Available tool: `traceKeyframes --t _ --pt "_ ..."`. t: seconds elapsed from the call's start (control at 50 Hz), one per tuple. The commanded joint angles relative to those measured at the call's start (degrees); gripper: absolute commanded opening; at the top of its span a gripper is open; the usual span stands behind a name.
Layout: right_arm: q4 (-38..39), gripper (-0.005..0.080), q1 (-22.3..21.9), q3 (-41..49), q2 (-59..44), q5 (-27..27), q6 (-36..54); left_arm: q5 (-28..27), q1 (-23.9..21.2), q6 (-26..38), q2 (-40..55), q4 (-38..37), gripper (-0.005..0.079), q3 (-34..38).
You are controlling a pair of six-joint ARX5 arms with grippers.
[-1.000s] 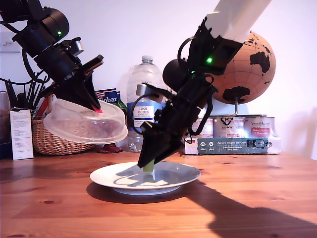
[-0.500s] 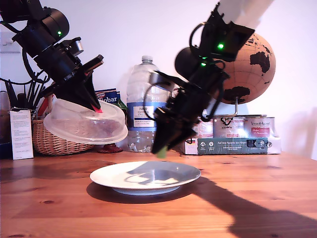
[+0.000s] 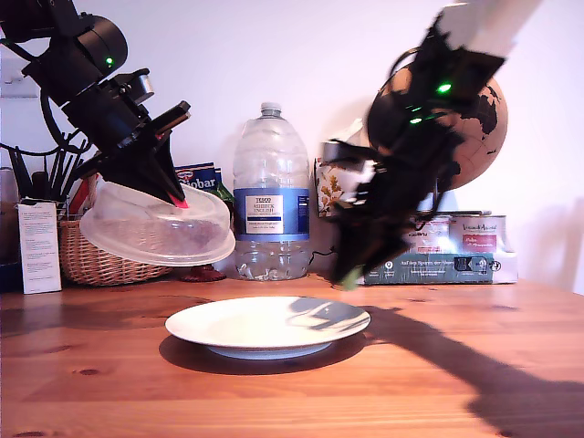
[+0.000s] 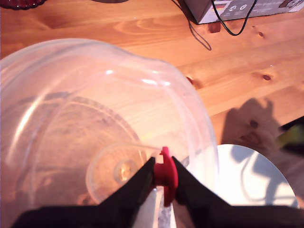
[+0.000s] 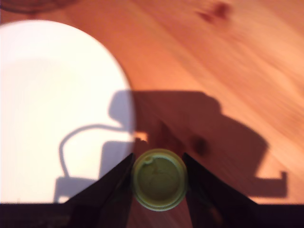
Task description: Lift the plastic dome with your left arm while removing the green coffee capsule from the plate using your right arm.
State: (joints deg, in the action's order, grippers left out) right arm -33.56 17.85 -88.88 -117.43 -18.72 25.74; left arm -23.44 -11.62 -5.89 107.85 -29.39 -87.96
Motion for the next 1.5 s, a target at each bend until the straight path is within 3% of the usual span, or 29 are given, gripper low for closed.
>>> traceKeyframes --t 0.0,0.24,0.76,1.48 --pt "-1.09 0.0259 -0.26 0.26 1.14 0.26 0.94 -0.11 -0.11 0.37 0.81 0.50 -0.0022 -0.39" --pt "-5.40 0.0259 -2.82 0.26 1.11 4.02 3.02 -0.13 -0.11 0.35 0.81 0.72 -0.0022 -0.39" --pt "-6.43 0.0259 -8.26 0.31 0.02 7.34 5.62 -0.11 -0.11 0.35 0.81 0.72 -0.0022 -0.39" --pt "-4.04 0.0259 -9.40 0.33 -4.61 7.98 5.79 -0.13 -0.11 0.35 0.81 0.72 -0.0022 -0.39"
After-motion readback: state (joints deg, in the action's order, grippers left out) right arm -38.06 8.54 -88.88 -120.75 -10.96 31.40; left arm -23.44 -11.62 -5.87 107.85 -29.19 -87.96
